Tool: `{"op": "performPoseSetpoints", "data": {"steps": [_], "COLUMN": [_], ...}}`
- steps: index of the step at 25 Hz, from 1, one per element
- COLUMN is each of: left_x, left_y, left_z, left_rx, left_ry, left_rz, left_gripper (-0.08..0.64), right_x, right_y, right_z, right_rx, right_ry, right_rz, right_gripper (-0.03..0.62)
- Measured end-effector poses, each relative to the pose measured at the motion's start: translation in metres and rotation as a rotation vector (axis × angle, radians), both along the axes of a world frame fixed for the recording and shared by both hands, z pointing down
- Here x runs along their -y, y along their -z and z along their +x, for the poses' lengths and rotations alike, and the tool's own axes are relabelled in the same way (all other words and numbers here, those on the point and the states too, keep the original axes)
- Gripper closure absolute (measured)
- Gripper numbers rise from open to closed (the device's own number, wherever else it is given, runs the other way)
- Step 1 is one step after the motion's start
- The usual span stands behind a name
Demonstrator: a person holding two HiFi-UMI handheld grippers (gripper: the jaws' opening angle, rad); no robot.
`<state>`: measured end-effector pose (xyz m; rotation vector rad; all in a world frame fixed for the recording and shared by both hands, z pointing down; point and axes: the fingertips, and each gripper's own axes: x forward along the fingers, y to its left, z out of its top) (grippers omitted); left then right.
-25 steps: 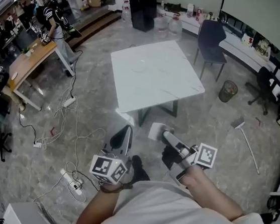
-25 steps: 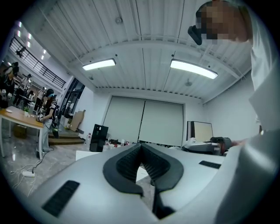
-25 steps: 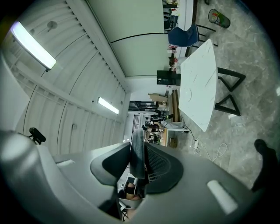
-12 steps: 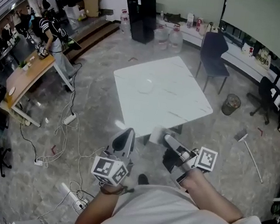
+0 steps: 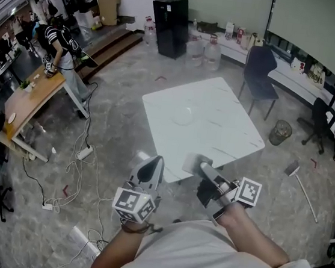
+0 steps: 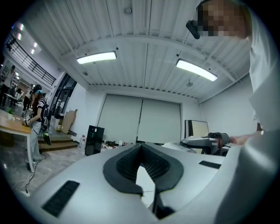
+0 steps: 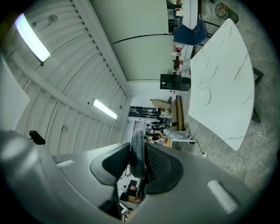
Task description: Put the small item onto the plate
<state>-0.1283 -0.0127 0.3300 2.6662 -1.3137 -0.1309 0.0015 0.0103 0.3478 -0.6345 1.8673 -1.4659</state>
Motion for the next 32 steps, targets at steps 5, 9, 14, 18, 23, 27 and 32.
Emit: {"op": "performPoseSetpoints", "data": {"steps": [5,9,14,18,23,27,32], "left_x": [0.030,0.053,0.097,0.138,0.196,0.240,0.289], "left_y": [-0.007,-0.014,-0.013,-0.012,-0.018,-0.017,-0.024], "left_z": [-0.014,-0.014,-0.005,0.004,0.021,0.045,0.070], "left_rx": [0.008,0.020,0.026,0.039,0.040,0.026,0.042], "left_ry": [0.010,0.034,0.056,0.076,0.120,0.143,0.174], "left_rz": [-0.006,-0.023,-0.017,-0.006,-0.021,-0.032,-0.028], "left_gripper": [0.554,0.554,0.554,0.554,0.555,0.555,0.555], "right_x": [0.035,0.062,0.109,0.158,0.222,0.267,0.321], "right_y": [0.001,-0.009,-0.006,-0.011,-0.019,-0.024,-0.035], "right_z": [-0.011,-0.007,0.003,0.012,0.031,0.051,0.073], "right_rx": [-0.010,-0.010,0.017,0.018,0.002,0.001,-0.009], "right_ry": [-0.007,0.000,0.015,0.045,0.080,0.123,0.168], "right_rz": [0.017,-0.019,-0.009,-0.011,-0.014,-0.033,-0.042], "right_gripper": [0.494,0.495,0.494,0.494,0.495,0.494,0.495]}}
